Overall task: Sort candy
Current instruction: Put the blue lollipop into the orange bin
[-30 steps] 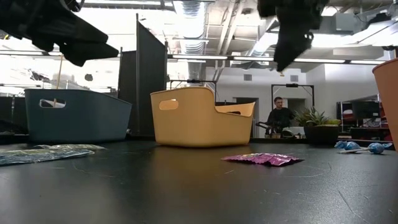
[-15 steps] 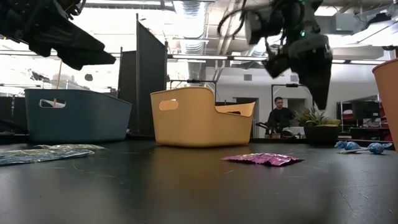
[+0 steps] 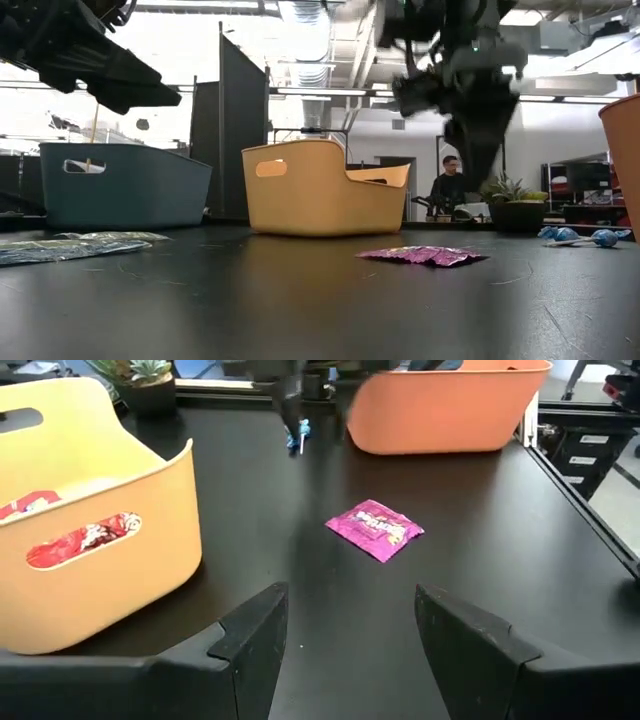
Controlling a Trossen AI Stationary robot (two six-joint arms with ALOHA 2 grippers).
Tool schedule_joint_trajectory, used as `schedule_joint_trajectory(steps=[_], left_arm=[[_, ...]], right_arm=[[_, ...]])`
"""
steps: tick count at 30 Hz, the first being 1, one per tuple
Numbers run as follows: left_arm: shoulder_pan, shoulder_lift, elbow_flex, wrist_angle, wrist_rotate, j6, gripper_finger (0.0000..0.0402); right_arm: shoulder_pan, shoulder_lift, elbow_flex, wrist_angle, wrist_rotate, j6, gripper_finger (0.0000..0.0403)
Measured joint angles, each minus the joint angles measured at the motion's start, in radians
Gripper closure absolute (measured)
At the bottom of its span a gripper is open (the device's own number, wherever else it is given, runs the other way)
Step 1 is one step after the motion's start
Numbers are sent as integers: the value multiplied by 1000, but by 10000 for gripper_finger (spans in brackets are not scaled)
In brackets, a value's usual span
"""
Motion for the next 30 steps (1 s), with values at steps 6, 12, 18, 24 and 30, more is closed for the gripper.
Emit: schedule_joint_trajectory(steps=[6,12,18,24,30], left_arm=[[0,0,0,-4,-1,1,189],[1,0,0,-5,-2,1,189],[1,0,0,-11,-3,1,189],[1,0,0,-26,-3,-1,189],[1,0,0,-27,-3,-1,189]], right_arm=[[99,0,14,186,3,-22,134],[174,53,16,279,80,-22,134],[192,129,16,314,91,-11,134],[197,172,15,321,110,-12,134],[155,109,15,174,196,-15,134]])
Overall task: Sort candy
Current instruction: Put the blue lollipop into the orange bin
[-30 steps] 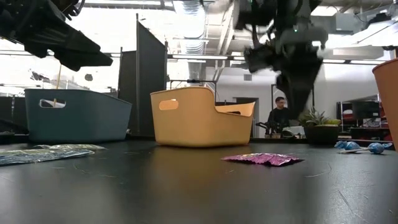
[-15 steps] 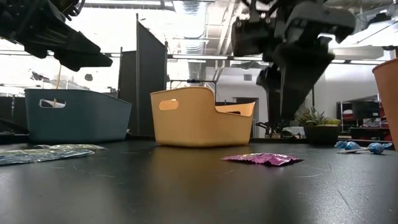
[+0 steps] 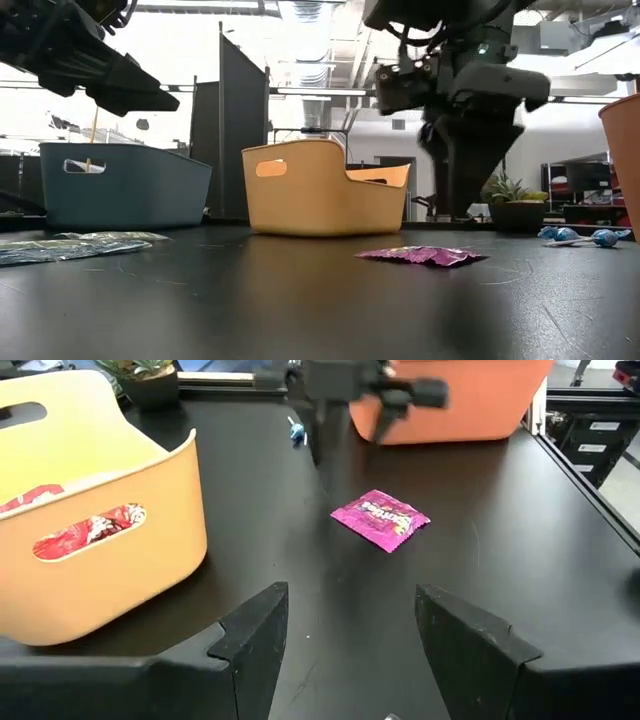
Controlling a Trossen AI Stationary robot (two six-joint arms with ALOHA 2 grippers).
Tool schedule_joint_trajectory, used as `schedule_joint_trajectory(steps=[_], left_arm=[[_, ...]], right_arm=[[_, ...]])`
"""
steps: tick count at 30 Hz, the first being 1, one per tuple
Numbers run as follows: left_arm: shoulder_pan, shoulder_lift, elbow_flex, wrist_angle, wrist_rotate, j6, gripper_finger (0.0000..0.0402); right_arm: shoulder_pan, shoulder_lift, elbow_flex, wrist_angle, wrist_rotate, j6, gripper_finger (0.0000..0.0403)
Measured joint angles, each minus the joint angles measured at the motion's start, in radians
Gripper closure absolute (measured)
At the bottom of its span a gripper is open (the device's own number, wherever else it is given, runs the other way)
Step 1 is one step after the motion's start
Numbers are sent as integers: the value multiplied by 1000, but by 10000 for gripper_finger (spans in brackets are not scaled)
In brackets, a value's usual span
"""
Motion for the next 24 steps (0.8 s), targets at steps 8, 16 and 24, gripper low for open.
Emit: schedule_joint_trajectory(steps=[8,16,24], left_arm=[[0,0,0,-2,0,-5,189],[0,0,0,-8,0,-5,189],[0,0,1,-27,0,-16,189]], right_arm=[[-136,-98,0,-421,-11,48,134],[-212,-81,-12,-523,-68,54,134],[-183,14,-39,-526,-67,73,134]])
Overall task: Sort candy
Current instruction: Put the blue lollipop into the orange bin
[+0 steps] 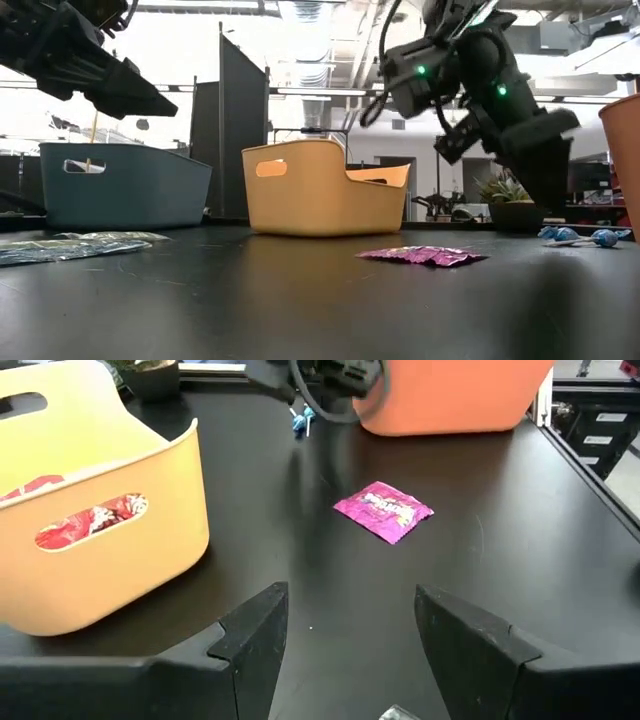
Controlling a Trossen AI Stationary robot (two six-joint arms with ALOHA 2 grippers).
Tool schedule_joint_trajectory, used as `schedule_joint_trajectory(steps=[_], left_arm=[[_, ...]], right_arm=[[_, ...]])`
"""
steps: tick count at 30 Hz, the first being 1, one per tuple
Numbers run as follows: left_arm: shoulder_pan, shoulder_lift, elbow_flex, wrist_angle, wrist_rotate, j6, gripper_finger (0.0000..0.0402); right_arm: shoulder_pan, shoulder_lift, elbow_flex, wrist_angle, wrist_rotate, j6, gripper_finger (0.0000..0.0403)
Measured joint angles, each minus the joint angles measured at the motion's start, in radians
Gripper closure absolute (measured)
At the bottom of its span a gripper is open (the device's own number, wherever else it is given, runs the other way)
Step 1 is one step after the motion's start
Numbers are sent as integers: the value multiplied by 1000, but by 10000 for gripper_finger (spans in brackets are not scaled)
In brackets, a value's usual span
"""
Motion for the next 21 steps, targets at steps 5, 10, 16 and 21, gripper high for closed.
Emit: schedule_joint_trajectory(steps=[5,10,16,21], left_arm=[[0,0,0,-3,0,-4,189],[0,0,0,-2,0,-5,189],[0,0,0,-1,0,-11,189],[0,0,0,-2,2,-11,189]], right_arm=[[11,59,0,2,53,19,153],[-2,117,0,0,61,23,184],[-26,145,-11,3,71,25,208],[-29,144,-43,24,71,32,253]])
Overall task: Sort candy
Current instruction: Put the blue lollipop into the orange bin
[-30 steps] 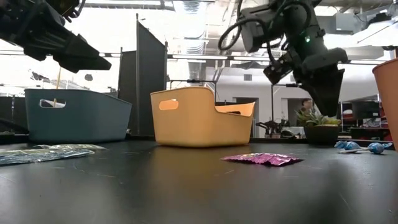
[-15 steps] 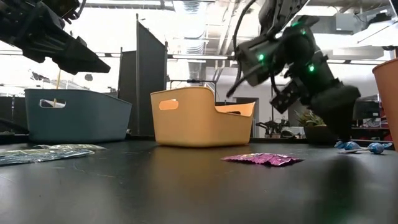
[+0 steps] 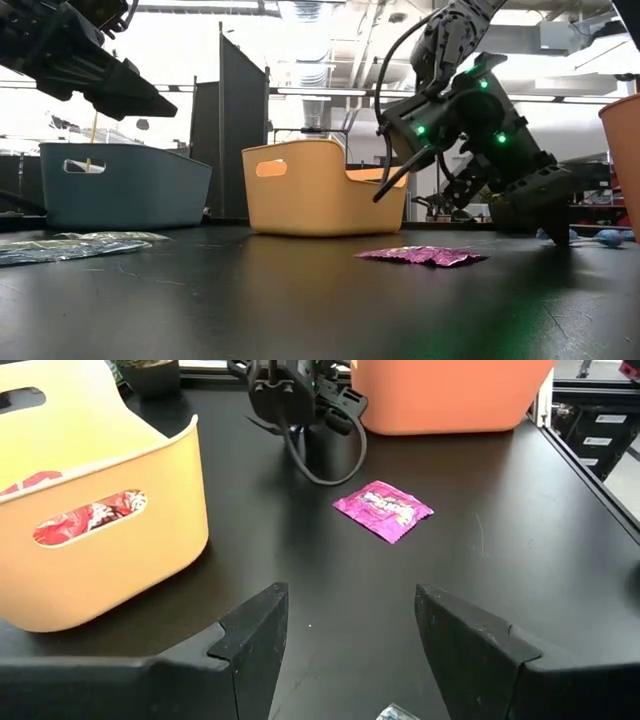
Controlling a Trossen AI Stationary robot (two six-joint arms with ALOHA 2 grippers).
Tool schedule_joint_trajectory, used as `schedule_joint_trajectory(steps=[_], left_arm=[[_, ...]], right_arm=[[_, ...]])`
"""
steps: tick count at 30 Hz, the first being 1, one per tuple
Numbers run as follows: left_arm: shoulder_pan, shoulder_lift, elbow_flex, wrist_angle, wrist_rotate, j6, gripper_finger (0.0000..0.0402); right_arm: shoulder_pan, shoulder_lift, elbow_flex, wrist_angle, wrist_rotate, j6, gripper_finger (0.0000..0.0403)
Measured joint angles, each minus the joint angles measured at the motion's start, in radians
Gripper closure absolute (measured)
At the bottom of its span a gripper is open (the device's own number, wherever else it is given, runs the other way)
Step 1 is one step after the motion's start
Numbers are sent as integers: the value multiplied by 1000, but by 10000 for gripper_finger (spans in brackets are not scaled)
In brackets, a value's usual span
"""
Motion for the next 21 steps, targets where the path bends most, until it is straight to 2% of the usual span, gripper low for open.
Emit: schedule_joint_trajectory(steps=[10,15,21], left_arm=[[0,0,0,0,0,2,189],[0,0,0,1,0,2,189],[0,0,0,1,0,2,189]], right_arm=[[4,-6,-8,21,-2,-7,392],[14,-51,13,28,43,-5,395],[15,-137,39,48,49,7,401]])
